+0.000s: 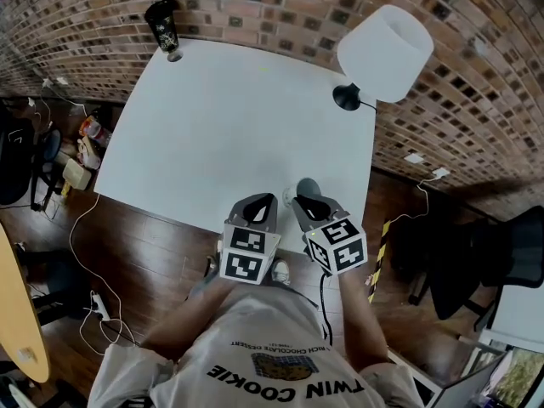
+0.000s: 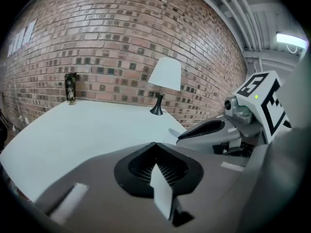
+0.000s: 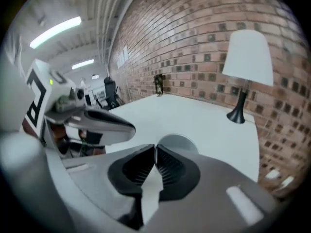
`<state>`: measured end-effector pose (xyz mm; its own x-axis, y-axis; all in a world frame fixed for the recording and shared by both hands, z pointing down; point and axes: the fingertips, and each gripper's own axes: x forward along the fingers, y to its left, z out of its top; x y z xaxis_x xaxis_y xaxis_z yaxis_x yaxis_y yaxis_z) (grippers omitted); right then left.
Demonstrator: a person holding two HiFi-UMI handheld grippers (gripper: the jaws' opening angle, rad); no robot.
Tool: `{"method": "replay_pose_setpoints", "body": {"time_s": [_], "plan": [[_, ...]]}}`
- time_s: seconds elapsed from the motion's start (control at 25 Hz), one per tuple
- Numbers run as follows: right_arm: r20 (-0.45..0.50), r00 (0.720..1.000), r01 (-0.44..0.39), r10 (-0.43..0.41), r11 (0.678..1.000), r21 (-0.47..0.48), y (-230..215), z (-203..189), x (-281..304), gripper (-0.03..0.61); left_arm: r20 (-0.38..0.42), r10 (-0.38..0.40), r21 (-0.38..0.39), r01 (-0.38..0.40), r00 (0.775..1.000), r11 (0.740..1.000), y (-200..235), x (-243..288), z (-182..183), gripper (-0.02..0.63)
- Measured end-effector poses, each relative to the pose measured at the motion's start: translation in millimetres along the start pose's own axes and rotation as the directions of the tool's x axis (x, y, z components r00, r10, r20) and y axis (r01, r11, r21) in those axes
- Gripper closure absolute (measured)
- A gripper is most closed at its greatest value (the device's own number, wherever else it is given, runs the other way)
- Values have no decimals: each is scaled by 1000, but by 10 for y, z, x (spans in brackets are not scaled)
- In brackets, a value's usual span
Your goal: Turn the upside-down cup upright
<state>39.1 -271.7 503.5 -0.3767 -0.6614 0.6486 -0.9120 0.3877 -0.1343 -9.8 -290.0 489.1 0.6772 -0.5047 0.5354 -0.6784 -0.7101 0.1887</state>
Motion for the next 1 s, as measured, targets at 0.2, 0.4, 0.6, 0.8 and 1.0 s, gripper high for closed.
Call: {"method": "replay_pose_setpoints", "body": {"time_s": [0.2, 0.4, 0.6, 0.8, 1.0], "plan": [[284, 950, -272, 131, 794, 544, -147, 14, -94, 557, -1, -4, -2, 4, 1000, 1000, -38, -5, -8, 609], [372, 925, -351, 77, 548, 760, -393, -362, -101, 557, -5, -5, 3, 5, 1000, 1000, -89, -10, -30, 609], [444, 896, -420, 21, 363, 832, -573, -590, -106, 557, -12, -10, 7, 10, 1000, 1000, -147, -4, -51, 609], [405, 914, -364, -28, 384, 848, -624, -659, -136, 551, -10, -5, 7, 5, 1000, 1000, -160, -13, -52, 609], [333, 942, -280, -36, 461, 842, -556, -574, -230, 512, -9, -1, 3, 1, 1000, 1000, -165, -20, -59, 609]]}}
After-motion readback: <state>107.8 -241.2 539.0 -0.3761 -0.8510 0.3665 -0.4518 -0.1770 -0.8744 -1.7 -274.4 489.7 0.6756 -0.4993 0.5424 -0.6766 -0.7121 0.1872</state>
